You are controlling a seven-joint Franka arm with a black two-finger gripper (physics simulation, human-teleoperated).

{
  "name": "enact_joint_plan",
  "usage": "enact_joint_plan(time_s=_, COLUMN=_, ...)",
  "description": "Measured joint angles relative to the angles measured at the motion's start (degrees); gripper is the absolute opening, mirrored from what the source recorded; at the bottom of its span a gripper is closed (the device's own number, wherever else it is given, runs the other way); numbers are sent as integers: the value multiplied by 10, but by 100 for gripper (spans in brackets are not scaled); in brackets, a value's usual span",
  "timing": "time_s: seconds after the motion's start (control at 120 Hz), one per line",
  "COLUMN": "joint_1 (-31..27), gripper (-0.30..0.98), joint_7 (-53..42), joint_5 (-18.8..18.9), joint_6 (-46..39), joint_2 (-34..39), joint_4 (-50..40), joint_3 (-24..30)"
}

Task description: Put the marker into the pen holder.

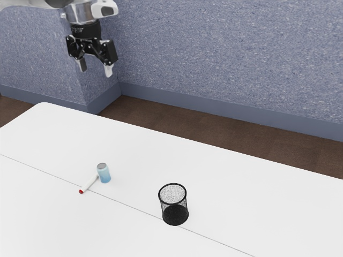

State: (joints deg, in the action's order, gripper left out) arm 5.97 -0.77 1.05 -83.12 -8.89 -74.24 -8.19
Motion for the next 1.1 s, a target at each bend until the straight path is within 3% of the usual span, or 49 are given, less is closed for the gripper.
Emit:
enact_joint_plan(time_s=0.1, joint_1=-1, gripper=69, joint_7=-1, joint_5=6, joint_6=-6, joint_2=8, joint_4=-16, joint_3=1)
enact_joint_plan(time_s=0.192, joint_1=6, gripper=69, joint_7=-2, joint_5=9, joint_6=-54, joint_2=69, joint_4=-160, joint_3=-12)
enact_joint_plan(time_s=0.283, joint_1=38, gripper=68, joint_7=-2, joint_5=10, joint_6=-117, joint_2=89, joint_4=-277, joint_3=-66)
enact_joint_plan(time_s=0.433, joint_1=5, gripper=53, joint_7=-6, joint_5=41, joint_6=-197, joint_2=18, joint_4=-314, joint_3=-82)
enact_joint_plan(time_s=0.667, joint_1=0, gripper=44, joint_7=-17, joint_5=49, joint_6=-324, joint_2=-54, joint_4=-387, joint_3=-94)
enact_joint_plan(time_s=0.85, joint_1=-2, gripper=42, joint_7=-26, joint_5=31, joint_6=-393, joint_2=-73, joint_4=-378, joint_3=-103)
enact_joint_plan(time_s=0.983, joint_1=-4, gripper=41, joint_7=-40, joint_5=-5, joint_6=-418, joint_2=-161, joint_4=-280, joint_3=-116)
enact_joint_plan(time_s=1.1, joint_1=-5, gripper=41, joint_7=-57, joint_5=-39, joint_6=-436, joint_2=-208, joint_4=-255, joint_3=-126)
